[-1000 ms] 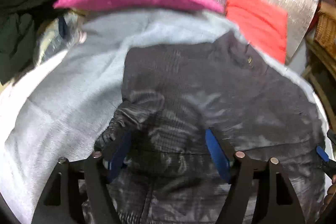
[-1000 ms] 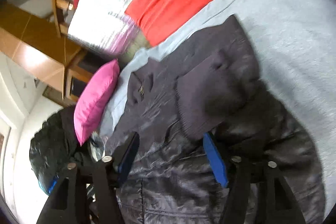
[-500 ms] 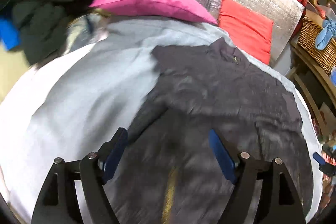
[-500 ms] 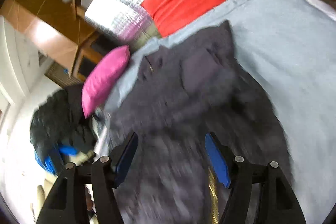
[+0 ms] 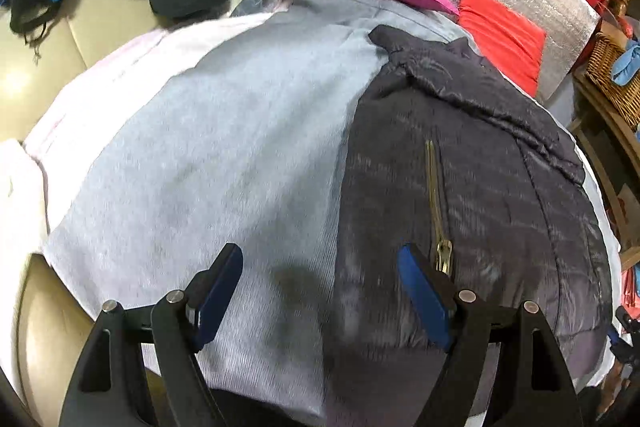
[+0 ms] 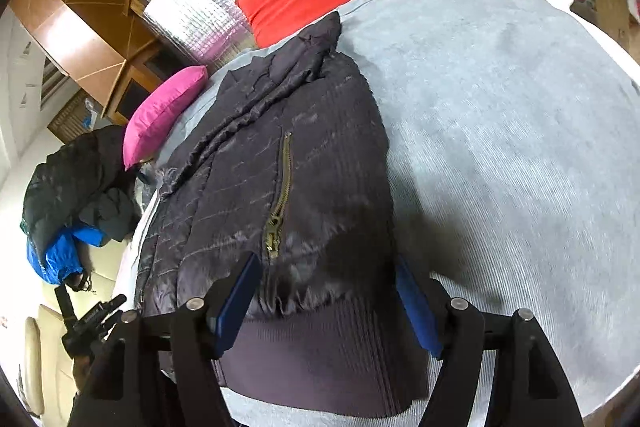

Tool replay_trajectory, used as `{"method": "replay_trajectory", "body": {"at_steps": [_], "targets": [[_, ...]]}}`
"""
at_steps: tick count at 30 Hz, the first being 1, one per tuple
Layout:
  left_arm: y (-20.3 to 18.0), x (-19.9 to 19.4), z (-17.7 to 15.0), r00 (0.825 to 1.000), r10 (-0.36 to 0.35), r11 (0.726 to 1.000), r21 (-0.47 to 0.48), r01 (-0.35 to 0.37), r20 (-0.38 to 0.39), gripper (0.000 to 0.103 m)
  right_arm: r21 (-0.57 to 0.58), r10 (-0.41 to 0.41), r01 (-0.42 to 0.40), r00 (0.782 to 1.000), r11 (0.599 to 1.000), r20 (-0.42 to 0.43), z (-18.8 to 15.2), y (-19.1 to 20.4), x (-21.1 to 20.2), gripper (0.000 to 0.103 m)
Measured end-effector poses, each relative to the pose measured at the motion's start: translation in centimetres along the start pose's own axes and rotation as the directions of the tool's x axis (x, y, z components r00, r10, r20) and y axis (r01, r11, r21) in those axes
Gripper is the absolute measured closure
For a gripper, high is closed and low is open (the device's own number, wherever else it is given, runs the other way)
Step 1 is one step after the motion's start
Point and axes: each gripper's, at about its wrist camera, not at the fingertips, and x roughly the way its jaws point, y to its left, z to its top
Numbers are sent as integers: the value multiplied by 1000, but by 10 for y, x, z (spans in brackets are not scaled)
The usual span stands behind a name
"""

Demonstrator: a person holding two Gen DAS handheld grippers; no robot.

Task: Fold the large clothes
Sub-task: 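Move both tools to the ribbed hem of the jacket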

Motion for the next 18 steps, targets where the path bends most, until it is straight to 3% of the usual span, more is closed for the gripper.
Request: {"method": "replay_trajectory", "body": {"at_steps": [9, 14, 18], "targets": [[-7, 4, -24, 994, -101, 995, 23, 102, -45, 22, 49, 88, -85, 994, 995, -58, -15, -9, 4, 30], [-10, 4, -39, 982, -171, 985, 24, 174, -85, 22, 111, 164, -156, 985, 981, -58, -18, -19, 2, 29], [-13, 6, -48, 978, -183, 983, 17, 185, -104, 22, 127, 174, -165, 982, 978, -67, -19, -21, 3, 33]]}}
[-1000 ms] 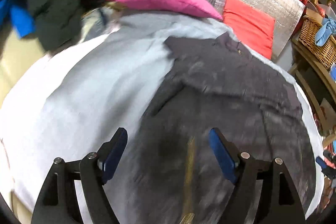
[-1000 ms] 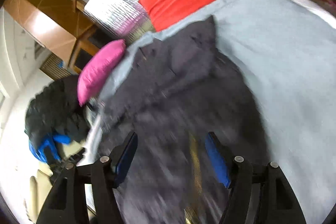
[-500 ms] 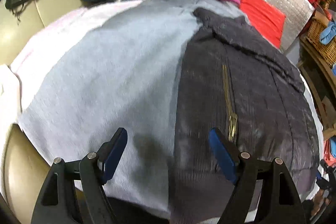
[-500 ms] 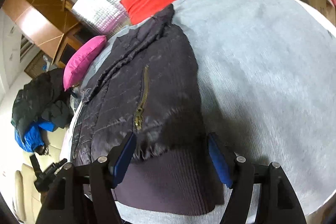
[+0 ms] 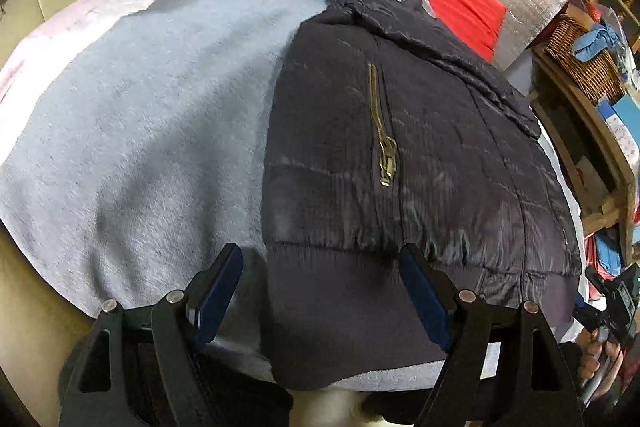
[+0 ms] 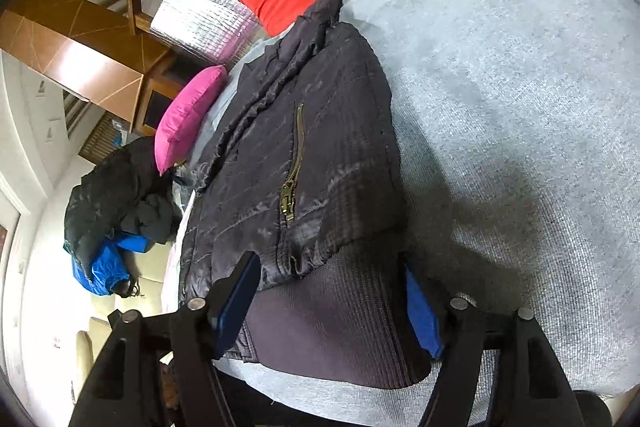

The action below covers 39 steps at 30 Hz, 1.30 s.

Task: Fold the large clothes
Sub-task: 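Move both tools to the ribbed hem of the jacket, then close both tools on the ribbed hem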

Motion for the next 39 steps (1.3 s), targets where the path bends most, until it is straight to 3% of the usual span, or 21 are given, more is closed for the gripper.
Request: {"method": "replay_trajectory", "body": {"at_steps": [5, 7, 13, 21, 25, 31, 39], "targets": [[-10, 4, -4, 998, 59, 998, 35, -59, 9, 24, -13, -76, 75, 996, 997, -38, -1, 3, 9, 55], [-13, 5, -4, 996, 87, 995, 53, -88, 11, 25, -9, -91, 91, 995, 996, -44, -1, 1, 10, 59], [-23, 11, -5, 992, 125, 988, 92, -126, 17, 30, -57, -152, 149, 987, 987, -55, -1, 9, 16, 58], [-25, 13, -5, 993, 118, 988, 102, -118, 12, 39, -61, -170, 166, 983, 984, -73, 0, 10, 18, 58], [-25, 11, -6, 994, 109, 988, 106, -109, 10, 45, -77, -198, 193, 977, 978, -74, -2, 11, 19, 73], [-21, 8, -6, 995, 94, 992, 88, -95, 12, 63, -65, -175, 170, 981, 983, -82, -3, 9, 18, 83], [-12, 7, -5, 998, 68, 996, 59, -68, 2, 62, -9, -95, 94, 991, 995, -96, -1, -2, 16, 80]]}}
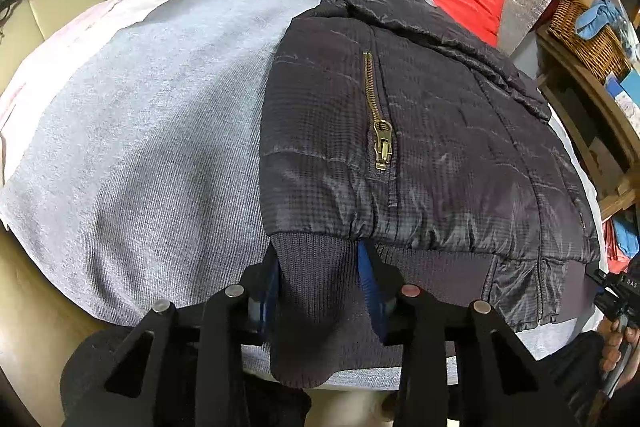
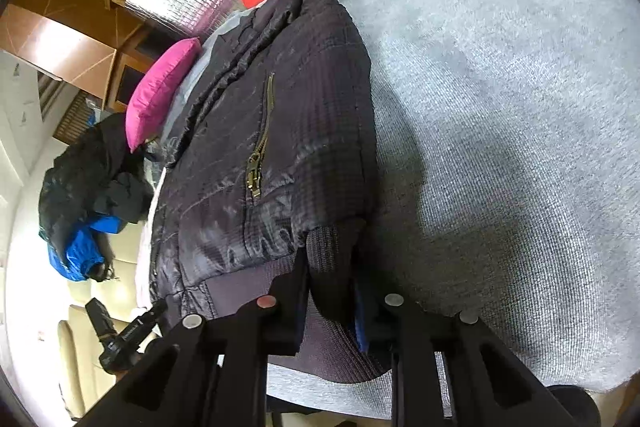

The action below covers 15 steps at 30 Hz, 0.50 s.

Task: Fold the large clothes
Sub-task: 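Close both tools on the ribbed hem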

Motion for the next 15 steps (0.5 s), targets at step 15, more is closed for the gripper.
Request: {"method": "replay_trajectory", "body": {"at_steps": [15], "targets": [[-4, 2, 1, 1000, 27, 1000, -10, -27, -16, 47, 17, 21, -20, 999, 1000, -30, 2, -4, 4, 79]]}}
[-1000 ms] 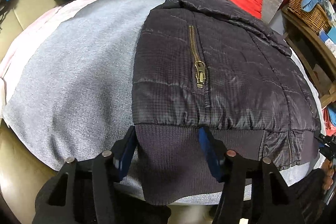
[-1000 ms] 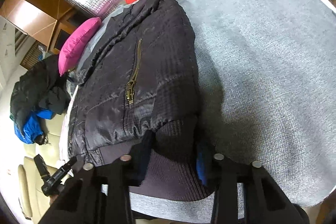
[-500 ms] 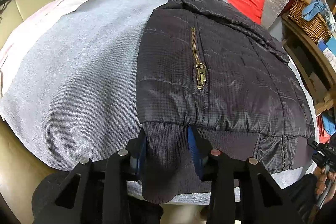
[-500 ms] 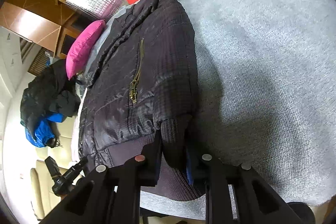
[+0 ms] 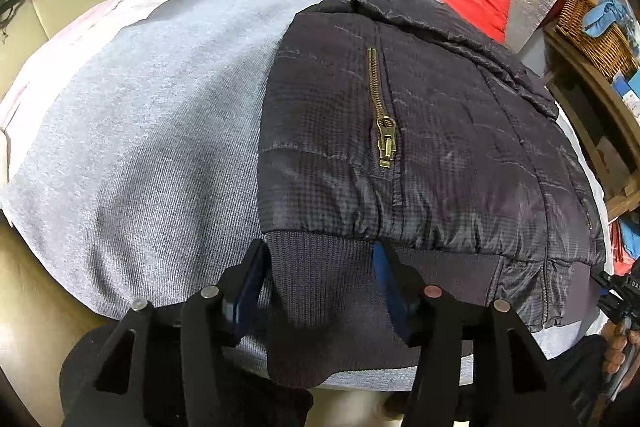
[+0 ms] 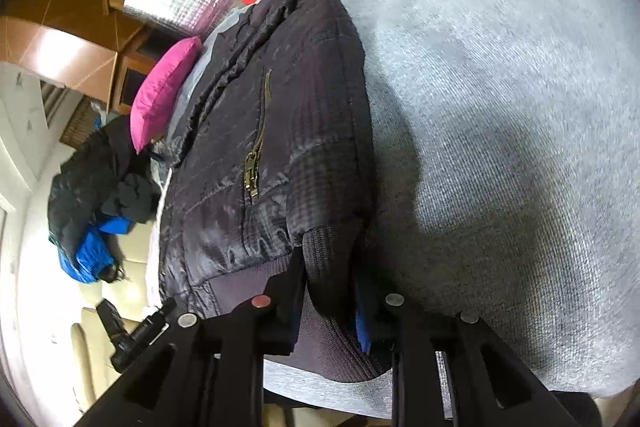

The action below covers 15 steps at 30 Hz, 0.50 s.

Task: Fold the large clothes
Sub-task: 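Close both tools on the ribbed hem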

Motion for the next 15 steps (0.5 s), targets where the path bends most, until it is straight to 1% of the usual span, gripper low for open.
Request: {"method": "replay_trajectory", "body": {"at_steps": [1, 2, 3, 5, 6, 7, 9, 12, 15], "targets": [[1, 0, 0, 1000, -3, 1000, -4, 3, -2, 47, -8, -16, 16, 1000, 1000, 3, -1, 3, 0, 82], [0, 0, 0, 1000, 0, 1000, -2, 0, -4, 50, -16, -28, 28, 1000, 999, 6, -1, 4, 1, 83], [0, 0, 0, 1000, -1, 1000, 5, 1, -4, 61, -23, -38, 38, 999, 999, 8, -2, 6, 1, 83], [-4, -2, -1, 1000, 14, 1000, 24, -14, -4, 70, -15, -32, 32, 999, 999, 3, -1, 5, 1, 85], [-6, -3, -1, 1000, 18, 1000, 25, -18, -4, 76, -6, -23, 23, 1000, 1000, 1, -1, 3, 1, 85], [-5, -5, -1, 1000, 18, 1000, 22, -18, -6, 82, -4, -20, 20, 1000, 1000, 1, -1, 3, 1, 85], [-3, -7, -2, 1000, 5, 1000, 11, -5, -8, 90, -12, -20, 20, 1000, 1000, -1, -2, 5, 0, 86], [2, -13, -2, 1000, -24, 1000, -4, 24, -10, 94, -15, -15, 15, 1000, 1000, 2, -4, 5, -3, 87], [2, -20, -3, 1000, -21, 1000, 6, 21, 0, 95, -31, -3, 3, 1000, 1000, 10, -9, 9, -10, 88]]}}
